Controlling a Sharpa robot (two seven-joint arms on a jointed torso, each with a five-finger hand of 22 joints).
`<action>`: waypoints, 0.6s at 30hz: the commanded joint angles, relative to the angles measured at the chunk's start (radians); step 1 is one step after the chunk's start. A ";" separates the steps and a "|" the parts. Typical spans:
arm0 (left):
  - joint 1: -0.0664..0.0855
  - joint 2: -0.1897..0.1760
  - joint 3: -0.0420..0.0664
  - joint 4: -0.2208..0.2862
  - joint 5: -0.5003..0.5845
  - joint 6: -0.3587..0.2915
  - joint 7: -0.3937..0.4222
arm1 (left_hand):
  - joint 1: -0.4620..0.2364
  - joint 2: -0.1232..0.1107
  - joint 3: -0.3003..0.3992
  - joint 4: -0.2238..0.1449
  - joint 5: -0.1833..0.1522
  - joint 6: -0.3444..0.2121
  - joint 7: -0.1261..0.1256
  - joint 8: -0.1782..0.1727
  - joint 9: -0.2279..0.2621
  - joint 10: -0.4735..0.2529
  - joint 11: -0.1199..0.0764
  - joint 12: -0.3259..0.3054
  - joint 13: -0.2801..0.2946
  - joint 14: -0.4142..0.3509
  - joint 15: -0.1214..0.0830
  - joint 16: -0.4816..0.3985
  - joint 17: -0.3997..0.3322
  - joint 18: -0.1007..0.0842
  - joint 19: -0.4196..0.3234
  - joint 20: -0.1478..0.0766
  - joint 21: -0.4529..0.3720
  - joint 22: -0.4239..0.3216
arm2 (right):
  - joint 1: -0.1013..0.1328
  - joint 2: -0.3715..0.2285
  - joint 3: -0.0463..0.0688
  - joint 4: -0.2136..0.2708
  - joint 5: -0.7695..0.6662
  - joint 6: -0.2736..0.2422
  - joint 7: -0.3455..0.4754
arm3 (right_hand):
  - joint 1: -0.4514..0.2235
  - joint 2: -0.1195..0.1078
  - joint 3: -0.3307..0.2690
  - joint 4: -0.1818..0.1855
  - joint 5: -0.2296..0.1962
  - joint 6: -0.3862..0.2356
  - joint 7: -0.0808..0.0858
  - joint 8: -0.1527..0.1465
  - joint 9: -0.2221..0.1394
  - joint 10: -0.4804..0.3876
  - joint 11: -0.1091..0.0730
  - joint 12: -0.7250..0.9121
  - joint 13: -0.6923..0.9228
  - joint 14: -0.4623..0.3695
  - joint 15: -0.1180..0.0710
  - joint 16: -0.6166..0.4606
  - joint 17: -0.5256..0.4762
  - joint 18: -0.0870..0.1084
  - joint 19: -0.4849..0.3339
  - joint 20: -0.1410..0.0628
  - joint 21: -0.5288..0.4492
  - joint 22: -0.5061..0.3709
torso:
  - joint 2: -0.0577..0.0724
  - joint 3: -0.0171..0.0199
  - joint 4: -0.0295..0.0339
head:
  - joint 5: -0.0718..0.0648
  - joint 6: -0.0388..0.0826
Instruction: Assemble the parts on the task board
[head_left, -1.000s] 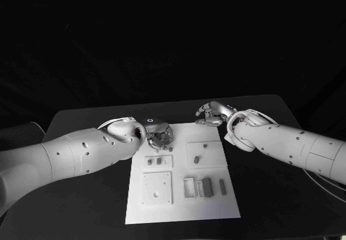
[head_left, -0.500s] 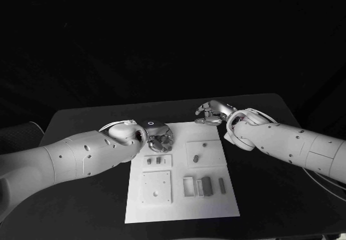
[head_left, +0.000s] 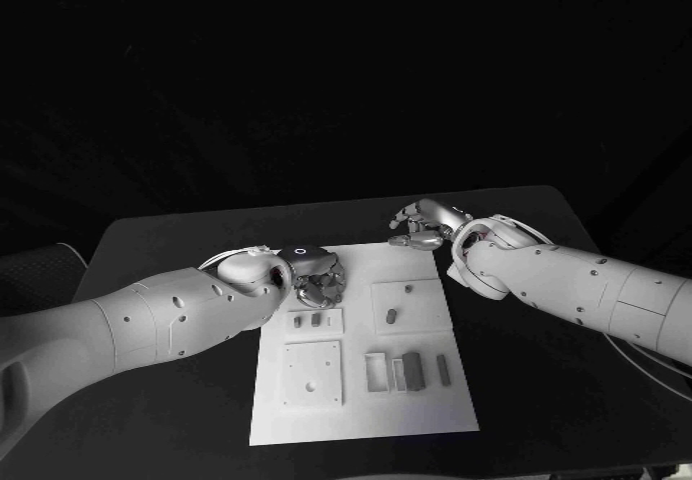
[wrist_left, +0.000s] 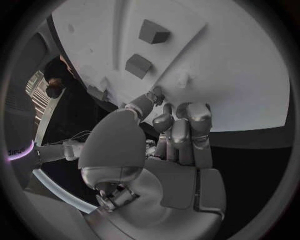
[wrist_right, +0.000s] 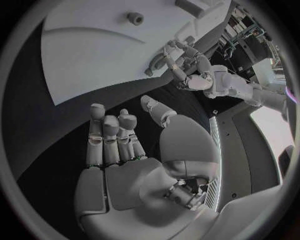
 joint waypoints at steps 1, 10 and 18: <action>-0.001 0.001 0.000 0.001 -0.005 -0.012 0.005 | -0.002 0.013 0.004 0.000 0.001 0.006 0.002 0.000 0.001 -0.007 0.004 0.002 0.002 -0.001 0.004 -0.005 -0.001 0.082 -0.005 0.004 0.004 0.019 | 0.000 -0.001 0.000 0.002 -0.001 -0.004 0.010 | 0.002 0.006 -0.001 -0.003 0.005 -0.002 0.008 0.005 -0.001 -0.005 0.002 0.005 -0.001 -0.001 -0.008 0.006 -0.002 0.010 -0.002 -0.004 -0.003 0.008 | 0.000 0.0005 0.0002 | 0.000 0.000; -0.001 0.002 0.000 0.005 0.003 -0.014 0.012 | -0.005 0.019 0.003 0.001 0.001 0.008 0.003 -0.001 0.001 -0.008 0.006 0.002 0.003 -0.001 0.005 -0.006 0.000 0.082 -0.006 0.004 0.005 0.019 | 0.000 0.002 0.000 0.003 -0.001 -0.002 0.010 | 0.002 0.006 -0.001 -0.003 0.005 -0.002 0.008 0.005 -0.001 -0.005 0.002 0.006 -0.001 -0.001 -0.008 0.006 -0.002 0.010 -0.002 -0.004 -0.003 0.008 | 0.000 0.0001 0.0014 | 0.000 0.000; -0.001 0.000 0.000 0.011 0.008 -0.015 0.018 | -0.006 0.021 0.002 0.000 0.001 0.011 0.003 0.000 0.001 -0.008 0.006 0.003 0.004 -0.001 0.006 -0.007 0.001 0.083 -0.006 0.005 0.005 0.019 | 0.000 0.001 0.000 0.004 -0.001 -0.001 0.009 | 0.002 0.006 -0.001 -0.003 0.005 -0.002 0.008 0.005 -0.001 -0.005 0.002 0.006 -0.001 0.000 -0.008 0.006 -0.002 0.010 -0.002 -0.004 -0.003 0.008 | 0.000 -0.0001 0.0007 | 0.002 -0.003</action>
